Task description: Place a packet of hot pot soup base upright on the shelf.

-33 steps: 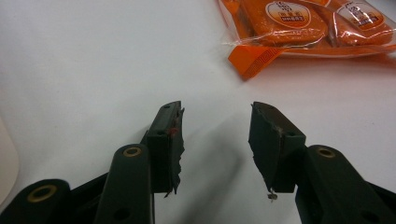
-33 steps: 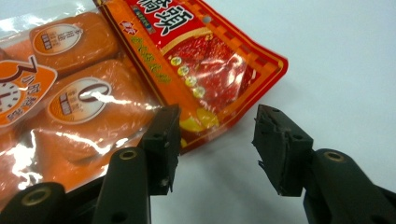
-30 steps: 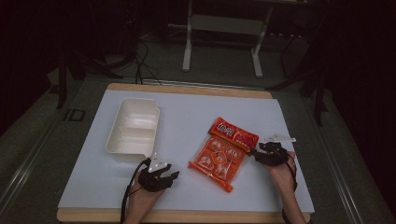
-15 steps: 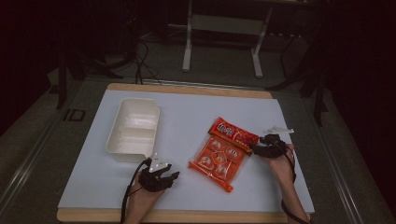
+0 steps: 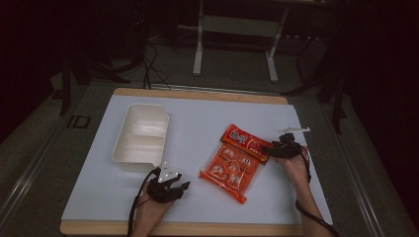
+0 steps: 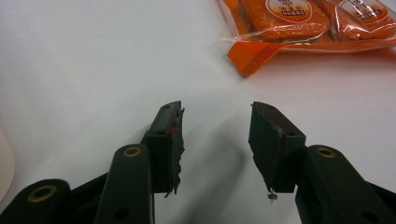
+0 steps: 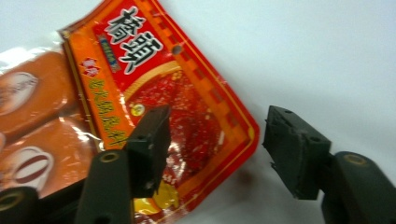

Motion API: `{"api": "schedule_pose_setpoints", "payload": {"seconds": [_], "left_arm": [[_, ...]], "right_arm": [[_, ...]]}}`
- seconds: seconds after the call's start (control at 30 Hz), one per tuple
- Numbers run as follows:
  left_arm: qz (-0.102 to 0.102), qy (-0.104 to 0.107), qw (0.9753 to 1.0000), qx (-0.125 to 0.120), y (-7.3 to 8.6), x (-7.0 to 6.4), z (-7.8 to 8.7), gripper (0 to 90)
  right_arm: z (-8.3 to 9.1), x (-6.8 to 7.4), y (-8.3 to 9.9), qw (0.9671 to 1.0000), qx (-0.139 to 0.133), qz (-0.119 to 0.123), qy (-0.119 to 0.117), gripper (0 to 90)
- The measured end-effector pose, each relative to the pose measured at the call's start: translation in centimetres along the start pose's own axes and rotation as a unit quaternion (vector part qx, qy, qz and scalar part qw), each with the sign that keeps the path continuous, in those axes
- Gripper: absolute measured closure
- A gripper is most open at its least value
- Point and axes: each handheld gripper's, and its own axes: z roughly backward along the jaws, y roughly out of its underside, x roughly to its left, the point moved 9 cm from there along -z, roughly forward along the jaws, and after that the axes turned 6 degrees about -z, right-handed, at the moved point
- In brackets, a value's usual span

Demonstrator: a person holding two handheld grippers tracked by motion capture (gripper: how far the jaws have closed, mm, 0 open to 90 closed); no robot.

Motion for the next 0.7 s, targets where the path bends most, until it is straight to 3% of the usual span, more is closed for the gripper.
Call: {"api": "schedule_pose_setpoints", "payload": {"seconds": [0.13, 0.37, 0.53, 0.7], "left_arm": [[0.001, 0.000, 1.0000, 0.000, 0.0, 0.0, 0.0, 54.3], [-0.003, -0.003, 1.0000, 0.000, 0.0, 0.0, 0.0, 54.2], [-0.004, -0.003, 1.0000, 0.001, 0.0, 0.0, 0.0, 54.2], [-0.003, -0.004, 1.0000, 0.001, 0.0, 0.0, -0.1, 54.2]], "right_arm": [[0.2, 0.4, 0.0, 0.9996, -0.007, -0.006, -0.025, 48.4], [1.0, 2.1, -0.2, 0.9979, -0.019, 0.014, -0.060, 56.2], [0.9, 2.6, 0.0, 0.9974, -0.016, 0.018, -0.068, 56.6], [0.0, 2.0, 0.8, 0.9976, -0.004, -0.001, -0.069, 55.1]]}}
